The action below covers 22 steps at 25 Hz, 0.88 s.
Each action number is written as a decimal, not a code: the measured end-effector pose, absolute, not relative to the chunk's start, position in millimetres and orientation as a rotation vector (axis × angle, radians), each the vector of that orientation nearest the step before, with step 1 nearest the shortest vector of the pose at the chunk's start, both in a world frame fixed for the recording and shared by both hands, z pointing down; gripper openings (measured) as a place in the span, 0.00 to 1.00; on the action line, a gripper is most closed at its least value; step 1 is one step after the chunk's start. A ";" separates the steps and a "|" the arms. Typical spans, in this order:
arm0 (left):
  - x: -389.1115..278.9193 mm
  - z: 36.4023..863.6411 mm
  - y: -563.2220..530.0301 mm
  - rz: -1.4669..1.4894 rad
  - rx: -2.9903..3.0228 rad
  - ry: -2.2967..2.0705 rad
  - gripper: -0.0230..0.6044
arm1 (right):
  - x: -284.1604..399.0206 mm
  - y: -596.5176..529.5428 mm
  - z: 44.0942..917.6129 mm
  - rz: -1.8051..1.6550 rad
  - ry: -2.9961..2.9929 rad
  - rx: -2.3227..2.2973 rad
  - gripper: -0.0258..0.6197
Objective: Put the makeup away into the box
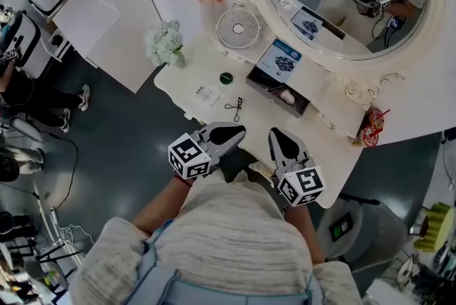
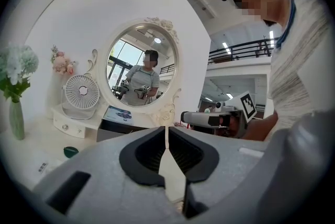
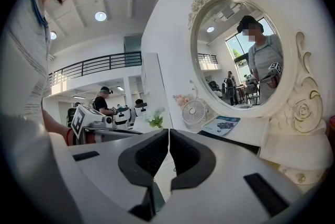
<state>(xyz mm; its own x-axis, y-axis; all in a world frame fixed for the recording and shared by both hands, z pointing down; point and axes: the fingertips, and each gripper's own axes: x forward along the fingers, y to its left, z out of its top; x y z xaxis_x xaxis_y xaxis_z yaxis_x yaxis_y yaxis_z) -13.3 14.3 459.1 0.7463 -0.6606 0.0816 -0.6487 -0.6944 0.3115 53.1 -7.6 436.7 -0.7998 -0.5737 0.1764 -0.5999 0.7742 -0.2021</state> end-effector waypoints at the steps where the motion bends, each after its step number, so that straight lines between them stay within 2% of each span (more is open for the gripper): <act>1: -14.1 459.8 11.5 -0.049 2.624 -1.013 0.06 | 52.7 -9.7 436.0 0.381 -2.859 0.953 0.06; 11: -19.1 470.0 -15.6 0.015 2.633 -0.959 0.06 | 46.4 -31.7 444.4 0.413 -2.834 1.006 0.06; 22: -44.8 506.1 -45.4 0.269 2.600 -1.022 0.07 | 28.4 -45.6 459.8 0.469 -2.811 1.002 0.06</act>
